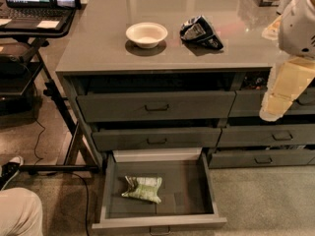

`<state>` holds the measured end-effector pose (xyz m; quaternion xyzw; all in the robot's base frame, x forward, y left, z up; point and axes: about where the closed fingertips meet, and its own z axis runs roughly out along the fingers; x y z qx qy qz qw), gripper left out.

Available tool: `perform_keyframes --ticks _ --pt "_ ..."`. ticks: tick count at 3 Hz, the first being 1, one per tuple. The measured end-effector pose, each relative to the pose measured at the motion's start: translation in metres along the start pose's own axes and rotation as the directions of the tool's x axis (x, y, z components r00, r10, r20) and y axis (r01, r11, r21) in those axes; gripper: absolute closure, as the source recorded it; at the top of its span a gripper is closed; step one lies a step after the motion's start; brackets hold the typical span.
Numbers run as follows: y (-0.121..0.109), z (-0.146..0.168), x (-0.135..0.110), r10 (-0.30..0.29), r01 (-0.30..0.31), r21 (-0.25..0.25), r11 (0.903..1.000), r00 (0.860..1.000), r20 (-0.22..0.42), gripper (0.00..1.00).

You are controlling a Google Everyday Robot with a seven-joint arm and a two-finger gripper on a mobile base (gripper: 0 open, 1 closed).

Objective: Pick green jalapeno chip bag from bottom drawer and place on counter

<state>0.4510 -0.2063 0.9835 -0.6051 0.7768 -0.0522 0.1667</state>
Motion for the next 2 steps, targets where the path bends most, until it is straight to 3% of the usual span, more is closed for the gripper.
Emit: perform_keyframes --ticks 2 --pt "0.0034 0.0078 -0.0010 0.000 -0.001 0.020 0.9998 1.000 0.025 0.00"
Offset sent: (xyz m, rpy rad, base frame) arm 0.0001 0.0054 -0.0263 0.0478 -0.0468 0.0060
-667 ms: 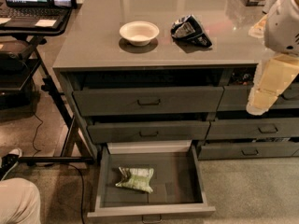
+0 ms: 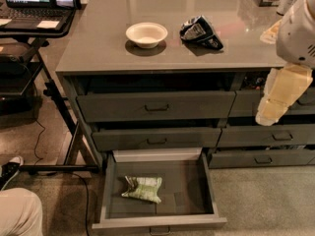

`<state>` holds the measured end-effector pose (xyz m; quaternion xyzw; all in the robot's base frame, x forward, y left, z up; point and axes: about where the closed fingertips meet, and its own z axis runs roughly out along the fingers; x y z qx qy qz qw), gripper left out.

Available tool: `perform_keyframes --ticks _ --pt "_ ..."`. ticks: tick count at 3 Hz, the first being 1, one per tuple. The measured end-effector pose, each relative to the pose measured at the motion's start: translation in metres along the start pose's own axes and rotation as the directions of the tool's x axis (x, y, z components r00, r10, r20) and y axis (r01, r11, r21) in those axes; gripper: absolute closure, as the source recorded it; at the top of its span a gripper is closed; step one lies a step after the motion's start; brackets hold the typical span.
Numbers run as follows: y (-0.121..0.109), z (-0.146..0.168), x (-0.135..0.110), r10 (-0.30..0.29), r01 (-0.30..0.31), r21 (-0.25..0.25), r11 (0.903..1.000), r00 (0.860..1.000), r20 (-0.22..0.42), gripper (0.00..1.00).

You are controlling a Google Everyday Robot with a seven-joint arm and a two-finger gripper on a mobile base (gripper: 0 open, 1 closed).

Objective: Pick green jalapeno chip bag from bottom drawer and place on counter

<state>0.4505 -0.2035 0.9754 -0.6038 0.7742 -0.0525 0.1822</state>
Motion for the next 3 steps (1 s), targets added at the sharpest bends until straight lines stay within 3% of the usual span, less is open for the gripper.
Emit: perform_keyframes --ticks 1,2,3 --pt "0.021 0.028 0.001 0.021 -0.021 0.015 0.9997 0.998 0.054 0.00" --pt "0.053 0.092 0.013 0.062 -0.058 -0.033 0.9978 0.990 0.128 0.00" --pt "0.075 0.168 0.017 0.125 -0.109 -0.088 0.9901 0.971 0.203 0.00"
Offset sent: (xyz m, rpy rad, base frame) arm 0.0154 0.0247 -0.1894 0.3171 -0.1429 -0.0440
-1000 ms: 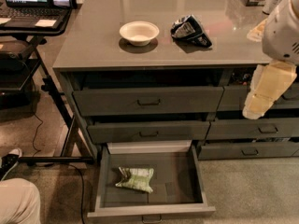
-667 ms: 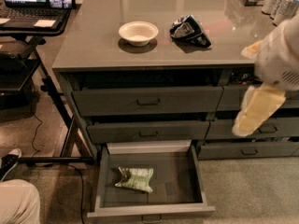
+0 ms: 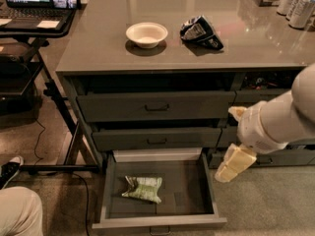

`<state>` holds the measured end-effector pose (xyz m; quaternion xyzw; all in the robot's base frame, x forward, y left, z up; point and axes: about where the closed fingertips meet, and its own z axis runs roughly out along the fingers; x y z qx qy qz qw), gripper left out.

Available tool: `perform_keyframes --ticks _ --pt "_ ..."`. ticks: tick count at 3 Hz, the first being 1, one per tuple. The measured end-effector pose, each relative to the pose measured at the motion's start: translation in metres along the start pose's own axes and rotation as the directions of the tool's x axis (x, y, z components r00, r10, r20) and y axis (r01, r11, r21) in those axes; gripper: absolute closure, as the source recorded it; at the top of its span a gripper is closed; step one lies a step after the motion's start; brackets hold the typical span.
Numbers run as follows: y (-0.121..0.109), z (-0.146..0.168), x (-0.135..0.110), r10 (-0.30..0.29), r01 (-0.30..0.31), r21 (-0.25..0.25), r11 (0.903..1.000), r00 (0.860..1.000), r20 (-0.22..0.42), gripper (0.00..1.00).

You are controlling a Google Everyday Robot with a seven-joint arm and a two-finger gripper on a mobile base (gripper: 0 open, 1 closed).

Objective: Pick green jalapeno chip bag from bottom drawer and place on counter

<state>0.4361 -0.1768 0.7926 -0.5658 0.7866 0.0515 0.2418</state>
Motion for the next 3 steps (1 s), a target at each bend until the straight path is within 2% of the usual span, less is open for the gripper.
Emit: perform_keyframes --ticks 1,2,3 --pt "-0.015 0.004 -0.004 0.004 -0.006 0.061 0.9981 1.000 0.026 0.00" --pt "-0.015 0.015 -0.005 -0.004 0.003 0.060 0.9982 1.000 0.013 0.00" --pt "-0.010 0.054 0.002 -0.020 0.019 0.040 0.9990 0.999 0.040 0.00"
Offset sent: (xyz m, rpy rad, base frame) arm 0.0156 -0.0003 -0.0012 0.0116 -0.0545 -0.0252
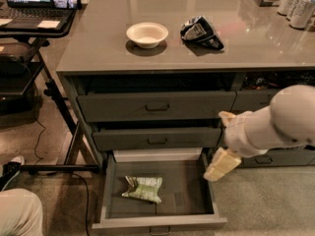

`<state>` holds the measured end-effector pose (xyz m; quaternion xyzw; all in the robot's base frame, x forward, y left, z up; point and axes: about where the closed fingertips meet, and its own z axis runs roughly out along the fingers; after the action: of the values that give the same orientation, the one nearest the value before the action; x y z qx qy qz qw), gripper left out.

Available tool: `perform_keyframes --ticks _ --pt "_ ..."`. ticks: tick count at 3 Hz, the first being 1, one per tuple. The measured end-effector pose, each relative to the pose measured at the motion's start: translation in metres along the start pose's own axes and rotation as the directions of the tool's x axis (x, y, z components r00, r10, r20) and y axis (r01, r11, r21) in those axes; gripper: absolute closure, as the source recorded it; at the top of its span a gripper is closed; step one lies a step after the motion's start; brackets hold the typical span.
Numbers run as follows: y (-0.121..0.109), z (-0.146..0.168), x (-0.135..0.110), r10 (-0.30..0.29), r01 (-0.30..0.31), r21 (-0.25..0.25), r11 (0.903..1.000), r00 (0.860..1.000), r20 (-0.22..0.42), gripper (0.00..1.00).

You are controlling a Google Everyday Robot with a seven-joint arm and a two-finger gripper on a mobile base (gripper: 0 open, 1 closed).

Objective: Pick green jalapeno chip bag from bottom drawer and place on counter

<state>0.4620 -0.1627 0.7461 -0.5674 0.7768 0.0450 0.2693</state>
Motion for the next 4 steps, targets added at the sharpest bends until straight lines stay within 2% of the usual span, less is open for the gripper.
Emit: perform_keyframes --ticks 1,2,3,4 --pt "0.009 0.063 0.010 0.009 -0.006 -0.035 0.9994 0.997 0.081 0.00" --pt "0.019 0.128 0.018 0.040 -0.023 -0.094 0.9953 0.981 0.187 0.00" --pt "0.017 0.181 0.014 0.048 -0.014 -0.107 0.9941 0.946 0.319 0.00" --pt "0.024 0.235 0.011 0.036 0.023 -0.131 0.9912 0.903 0.429 0.00"
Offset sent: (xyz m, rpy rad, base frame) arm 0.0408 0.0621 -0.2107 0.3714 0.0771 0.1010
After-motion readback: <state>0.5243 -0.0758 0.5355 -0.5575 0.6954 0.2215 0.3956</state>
